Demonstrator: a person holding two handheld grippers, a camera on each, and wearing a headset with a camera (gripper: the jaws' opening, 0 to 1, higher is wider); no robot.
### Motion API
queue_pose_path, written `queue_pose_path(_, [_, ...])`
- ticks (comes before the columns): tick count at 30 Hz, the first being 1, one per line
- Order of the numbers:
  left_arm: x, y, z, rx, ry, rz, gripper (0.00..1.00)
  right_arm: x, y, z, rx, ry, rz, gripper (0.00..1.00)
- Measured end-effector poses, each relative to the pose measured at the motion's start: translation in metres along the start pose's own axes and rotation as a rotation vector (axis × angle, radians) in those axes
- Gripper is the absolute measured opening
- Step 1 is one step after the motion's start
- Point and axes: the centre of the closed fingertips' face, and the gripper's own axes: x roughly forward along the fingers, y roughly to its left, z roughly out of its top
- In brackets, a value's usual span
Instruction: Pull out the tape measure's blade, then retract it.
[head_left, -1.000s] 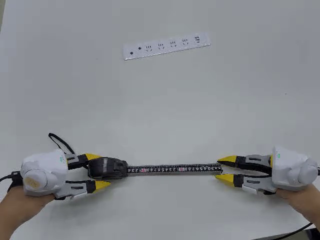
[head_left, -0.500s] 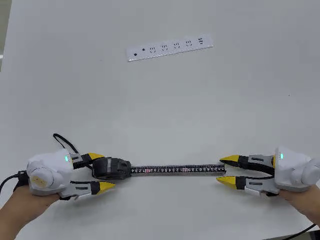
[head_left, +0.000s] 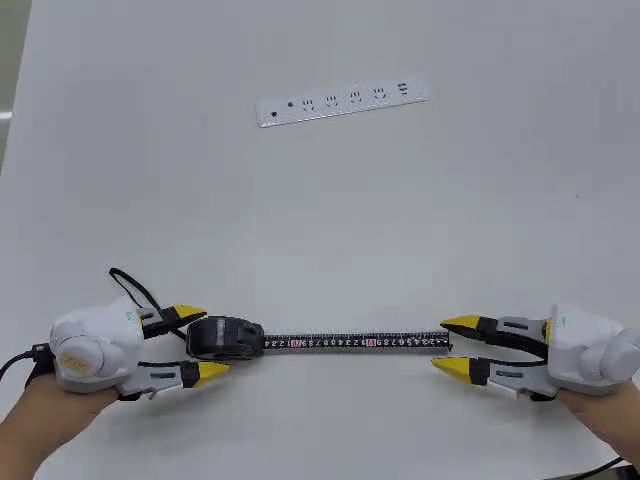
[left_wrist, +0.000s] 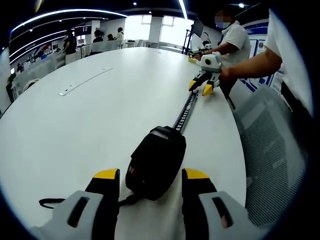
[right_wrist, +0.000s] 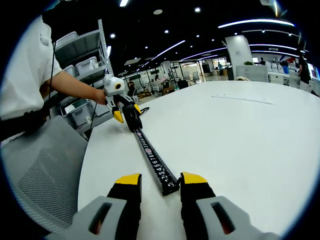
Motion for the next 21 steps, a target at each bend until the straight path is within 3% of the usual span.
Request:
queue_pose_path(7, [-0.003,-0.002,-0.003,-0.031,-0.018,0.023,0.48,-0.003,-0.001,0.005,0.033,-0.013,-0.056,0.33])
queue_pose_path(11, [-0.006,0.000,0.002,-0.058,-0.047,0.048,0.48,-0.003,0.000,0.011,0.035,-0.010,-0.081,0.35])
queue_pose_path(21, [-0.011,-0.007,0.006,-0.070,-0.067,0.088,0.48,-0.003,0.006,0.018,0.032,0.017,-0.120,0.39])
